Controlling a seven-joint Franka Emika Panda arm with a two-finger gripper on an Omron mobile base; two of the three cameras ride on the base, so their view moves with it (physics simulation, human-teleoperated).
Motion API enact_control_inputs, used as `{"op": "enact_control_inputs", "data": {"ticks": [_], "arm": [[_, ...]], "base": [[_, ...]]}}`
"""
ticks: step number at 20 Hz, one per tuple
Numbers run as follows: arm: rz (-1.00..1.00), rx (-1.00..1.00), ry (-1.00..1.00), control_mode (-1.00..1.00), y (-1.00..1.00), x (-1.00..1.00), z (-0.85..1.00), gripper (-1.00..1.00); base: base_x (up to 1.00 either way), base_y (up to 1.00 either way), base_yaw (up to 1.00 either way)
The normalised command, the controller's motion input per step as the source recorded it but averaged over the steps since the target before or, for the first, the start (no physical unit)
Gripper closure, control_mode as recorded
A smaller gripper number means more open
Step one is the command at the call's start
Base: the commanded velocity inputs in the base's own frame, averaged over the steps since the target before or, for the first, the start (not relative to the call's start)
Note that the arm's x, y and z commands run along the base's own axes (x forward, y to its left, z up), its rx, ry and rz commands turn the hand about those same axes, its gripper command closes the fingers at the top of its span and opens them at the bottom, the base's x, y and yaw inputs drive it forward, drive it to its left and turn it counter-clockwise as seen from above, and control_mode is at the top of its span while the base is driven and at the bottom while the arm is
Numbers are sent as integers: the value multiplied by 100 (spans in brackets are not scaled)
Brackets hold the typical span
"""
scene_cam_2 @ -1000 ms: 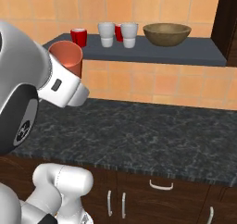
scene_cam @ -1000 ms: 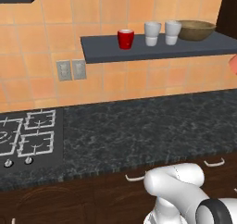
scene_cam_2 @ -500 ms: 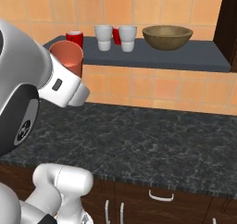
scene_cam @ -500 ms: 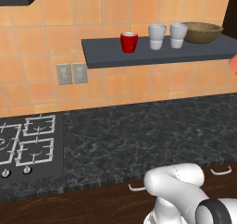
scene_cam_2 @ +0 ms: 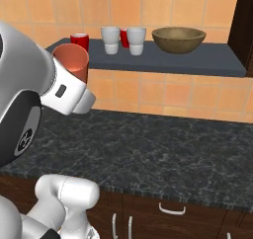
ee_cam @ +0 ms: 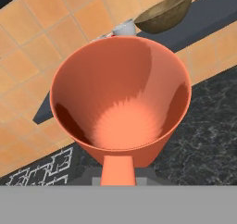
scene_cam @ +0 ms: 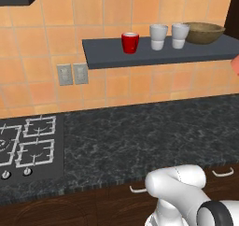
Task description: Gather all objects into one cabinet and sort the glasses and bowls to opposite sides.
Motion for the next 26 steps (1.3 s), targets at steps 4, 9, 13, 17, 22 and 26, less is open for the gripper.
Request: {"op": "enact_control_inputs", "data": {"ticks": [4,9,13,17,22,26], "arm": [[2,-5,1,-100,25,1,3,100],[10,-17,1,-100,59,17,22,100],[14,-17,4,-100,78,36,16,100],[13,-14,3,-100,34,65,27,100],[8,-14,3,-100,32,64,31,100],[5,-15,10,-100,8,38,0,100]], "base": [[0,3,0],[0,0,0],[0,0,0],[0,0,0],[0,0,0],[0,0,0]]}}
